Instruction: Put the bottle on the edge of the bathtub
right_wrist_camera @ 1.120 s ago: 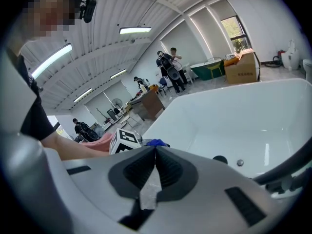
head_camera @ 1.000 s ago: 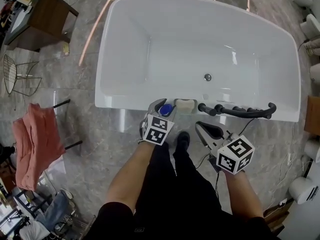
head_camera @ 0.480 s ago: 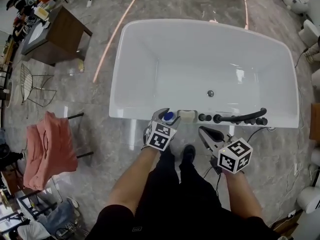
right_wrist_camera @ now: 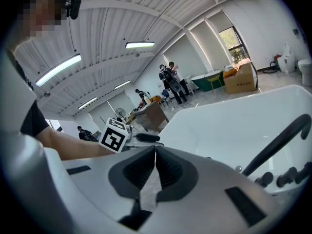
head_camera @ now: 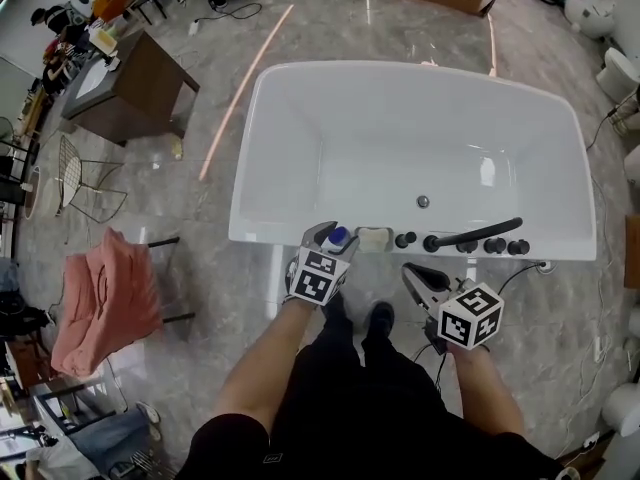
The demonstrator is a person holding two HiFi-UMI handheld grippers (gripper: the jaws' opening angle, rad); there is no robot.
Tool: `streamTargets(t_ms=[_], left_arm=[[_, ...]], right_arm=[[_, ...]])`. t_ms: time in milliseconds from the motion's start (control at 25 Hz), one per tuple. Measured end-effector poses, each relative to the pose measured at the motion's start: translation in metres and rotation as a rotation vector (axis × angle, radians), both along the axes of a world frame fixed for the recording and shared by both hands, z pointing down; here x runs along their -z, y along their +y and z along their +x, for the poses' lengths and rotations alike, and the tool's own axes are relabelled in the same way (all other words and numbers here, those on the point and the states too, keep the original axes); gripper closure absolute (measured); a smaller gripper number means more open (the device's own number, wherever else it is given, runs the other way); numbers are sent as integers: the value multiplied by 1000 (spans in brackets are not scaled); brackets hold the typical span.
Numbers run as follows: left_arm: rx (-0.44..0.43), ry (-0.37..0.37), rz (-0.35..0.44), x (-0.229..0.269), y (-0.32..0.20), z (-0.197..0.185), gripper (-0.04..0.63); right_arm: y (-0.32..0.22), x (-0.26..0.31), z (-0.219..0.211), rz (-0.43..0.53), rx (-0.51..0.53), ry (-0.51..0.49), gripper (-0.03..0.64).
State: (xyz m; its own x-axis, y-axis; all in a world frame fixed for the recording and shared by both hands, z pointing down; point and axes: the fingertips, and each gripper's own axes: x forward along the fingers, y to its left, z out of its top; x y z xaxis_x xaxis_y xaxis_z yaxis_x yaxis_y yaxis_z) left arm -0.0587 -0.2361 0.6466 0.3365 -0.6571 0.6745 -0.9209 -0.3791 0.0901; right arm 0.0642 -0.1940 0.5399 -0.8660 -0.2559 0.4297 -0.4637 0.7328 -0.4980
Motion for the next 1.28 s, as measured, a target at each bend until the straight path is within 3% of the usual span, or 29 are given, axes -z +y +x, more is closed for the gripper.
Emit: streamTargets(t_ms=[240, 600, 920, 1280], left_arm=[[39, 10, 11, 29, 14, 0, 376], [154, 86, 32, 66, 32, -3, 378], [184, 93, 54, 101, 50, -5, 379], [210, 66, 94, 141, 85, -27, 419]], right_arm=[[7, 11, 18, 17, -3, 2, 604], [10, 36, 34, 65, 11, -14, 604], [16, 39, 60, 35, -20, -35, 604], [14, 56, 13, 84, 56, -73, 604]])
